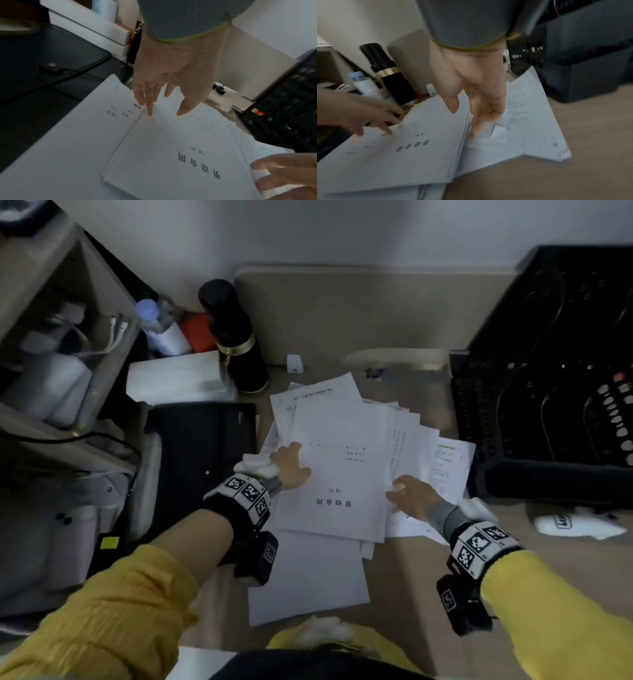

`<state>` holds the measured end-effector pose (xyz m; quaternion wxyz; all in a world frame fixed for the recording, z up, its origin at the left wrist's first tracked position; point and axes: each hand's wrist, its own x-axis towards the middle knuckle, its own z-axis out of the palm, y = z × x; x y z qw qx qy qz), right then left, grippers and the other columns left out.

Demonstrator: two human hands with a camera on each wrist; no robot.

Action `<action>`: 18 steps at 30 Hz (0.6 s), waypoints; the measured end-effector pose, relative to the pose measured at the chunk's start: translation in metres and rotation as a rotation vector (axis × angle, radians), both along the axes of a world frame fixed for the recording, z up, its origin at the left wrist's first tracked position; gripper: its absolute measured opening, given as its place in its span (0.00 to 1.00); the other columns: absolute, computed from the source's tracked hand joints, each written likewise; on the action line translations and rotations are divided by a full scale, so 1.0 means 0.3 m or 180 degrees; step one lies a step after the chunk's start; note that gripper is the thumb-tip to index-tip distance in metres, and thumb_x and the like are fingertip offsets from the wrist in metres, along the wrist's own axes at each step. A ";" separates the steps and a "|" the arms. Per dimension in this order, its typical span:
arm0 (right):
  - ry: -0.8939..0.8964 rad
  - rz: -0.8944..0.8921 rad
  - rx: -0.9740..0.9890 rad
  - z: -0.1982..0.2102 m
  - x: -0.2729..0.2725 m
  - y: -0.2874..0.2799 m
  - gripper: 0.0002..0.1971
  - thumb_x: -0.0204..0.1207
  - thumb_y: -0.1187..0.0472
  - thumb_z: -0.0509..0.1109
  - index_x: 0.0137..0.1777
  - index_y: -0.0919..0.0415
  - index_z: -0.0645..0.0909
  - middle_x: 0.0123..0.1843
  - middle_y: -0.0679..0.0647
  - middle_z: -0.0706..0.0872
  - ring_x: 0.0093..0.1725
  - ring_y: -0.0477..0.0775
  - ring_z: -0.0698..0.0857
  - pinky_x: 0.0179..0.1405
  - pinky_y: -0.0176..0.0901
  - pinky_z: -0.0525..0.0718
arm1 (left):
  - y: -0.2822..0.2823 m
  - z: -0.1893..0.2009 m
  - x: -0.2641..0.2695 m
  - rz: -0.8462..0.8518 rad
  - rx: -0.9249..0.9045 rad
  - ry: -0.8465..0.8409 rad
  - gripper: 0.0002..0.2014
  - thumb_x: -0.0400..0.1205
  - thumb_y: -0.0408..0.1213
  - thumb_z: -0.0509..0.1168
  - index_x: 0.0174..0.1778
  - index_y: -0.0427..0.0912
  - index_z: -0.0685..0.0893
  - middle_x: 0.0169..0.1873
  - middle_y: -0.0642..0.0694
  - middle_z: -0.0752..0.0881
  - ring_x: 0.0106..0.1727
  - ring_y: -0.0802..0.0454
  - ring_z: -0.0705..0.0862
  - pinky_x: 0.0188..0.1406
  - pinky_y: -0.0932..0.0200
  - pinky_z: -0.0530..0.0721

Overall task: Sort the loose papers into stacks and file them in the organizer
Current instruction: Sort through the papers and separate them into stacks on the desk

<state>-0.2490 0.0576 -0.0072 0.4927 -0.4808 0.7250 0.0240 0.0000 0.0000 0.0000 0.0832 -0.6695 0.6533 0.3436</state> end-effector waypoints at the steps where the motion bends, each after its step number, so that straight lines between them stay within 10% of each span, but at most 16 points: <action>1: -0.0107 -0.0169 -0.0046 -0.008 0.011 -0.002 0.11 0.79 0.56 0.63 0.56 0.62 0.76 0.53 0.58 0.81 0.55 0.63 0.85 0.46 0.47 0.82 | 0.009 -0.008 0.004 0.0099 0.0037 -0.0111 0.29 0.83 0.44 0.63 0.77 0.36 0.64 0.69 0.34 0.77 0.67 0.36 0.79 0.65 0.47 0.77; 6: -0.0538 -0.0813 0.0045 0.004 0.048 -0.008 0.09 0.80 0.60 0.64 0.39 0.63 0.74 0.42 0.58 0.82 0.37 0.55 0.80 0.25 0.37 0.66 | 0.050 -0.013 -0.009 0.0339 0.0195 -0.0117 0.28 0.85 0.41 0.61 0.77 0.34 0.60 0.67 0.32 0.78 0.67 0.36 0.79 0.59 0.52 0.76; 10: -0.0870 -0.0838 0.0042 0.017 0.074 -0.011 0.03 0.80 0.62 0.65 0.50 0.60 0.79 0.38 0.51 0.82 0.31 0.46 0.78 0.19 0.28 0.72 | 0.053 -0.023 -0.007 0.0409 0.0172 0.0027 0.28 0.84 0.41 0.61 0.78 0.36 0.59 0.67 0.33 0.79 0.65 0.36 0.80 0.57 0.53 0.76; 18: -0.0274 -0.0686 -0.1056 0.068 0.076 -0.025 0.13 0.82 0.65 0.57 0.60 0.60 0.81 0.63 0.64 0.84 0.62 0.66 0.82 0.62 0.51 0.79 | 0.051 -0.020 0.042 0.0633 -0.0296 0.0610 0.42 0.73 0.54 0.64 0.80 0.38 0.60 0.72 0.36 0.73 0.72 0.37 0.75 0.69 0.48 0.75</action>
